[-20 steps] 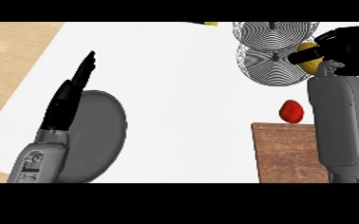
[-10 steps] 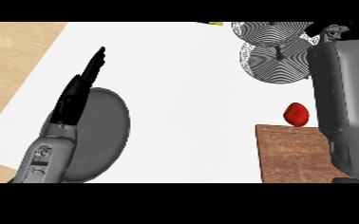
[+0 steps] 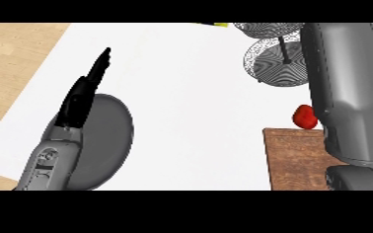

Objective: Pick the lemon from the cutting board and place it in the tiered basket

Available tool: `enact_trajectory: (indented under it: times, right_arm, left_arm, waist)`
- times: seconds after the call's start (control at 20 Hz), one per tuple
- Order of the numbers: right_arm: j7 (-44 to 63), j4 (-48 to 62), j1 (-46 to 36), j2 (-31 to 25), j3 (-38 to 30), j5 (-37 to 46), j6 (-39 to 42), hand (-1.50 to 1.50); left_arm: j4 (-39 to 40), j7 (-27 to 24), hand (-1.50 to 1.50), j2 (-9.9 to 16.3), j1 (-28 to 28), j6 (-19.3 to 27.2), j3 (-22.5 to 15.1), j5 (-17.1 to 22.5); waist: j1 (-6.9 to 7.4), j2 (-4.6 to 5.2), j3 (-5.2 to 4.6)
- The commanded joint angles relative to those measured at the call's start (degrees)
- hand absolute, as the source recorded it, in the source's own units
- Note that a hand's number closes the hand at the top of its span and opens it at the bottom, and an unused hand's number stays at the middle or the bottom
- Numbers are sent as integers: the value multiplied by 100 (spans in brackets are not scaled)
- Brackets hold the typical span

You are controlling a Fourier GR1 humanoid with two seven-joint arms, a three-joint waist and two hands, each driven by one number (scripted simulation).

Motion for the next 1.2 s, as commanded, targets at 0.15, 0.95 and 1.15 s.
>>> enact_trajectory:
  times: [0.15, 0.95, 1.15]
  right_arm:
    - [1480, 933, -723, 232, -395, 885, 375, 150]
    - [1484, 1824, -1285, 653, -1899, 2014, 868, 150]
    - [1484, 1738, -1244, 979, -2242, 1978, 445, 150]
  left_arm:
    - [82, 48, 0, -67, -12, 204, 64, -88]
    - [41, -27, 0, 150, 247, 188, 375, 31]
    - [239, -7, 0, 264, 139, 143, 617, 175]
  waist:
    - [-226, -29, -27]
    - [-670, -156, -7]
    - [-788, -169, -7]
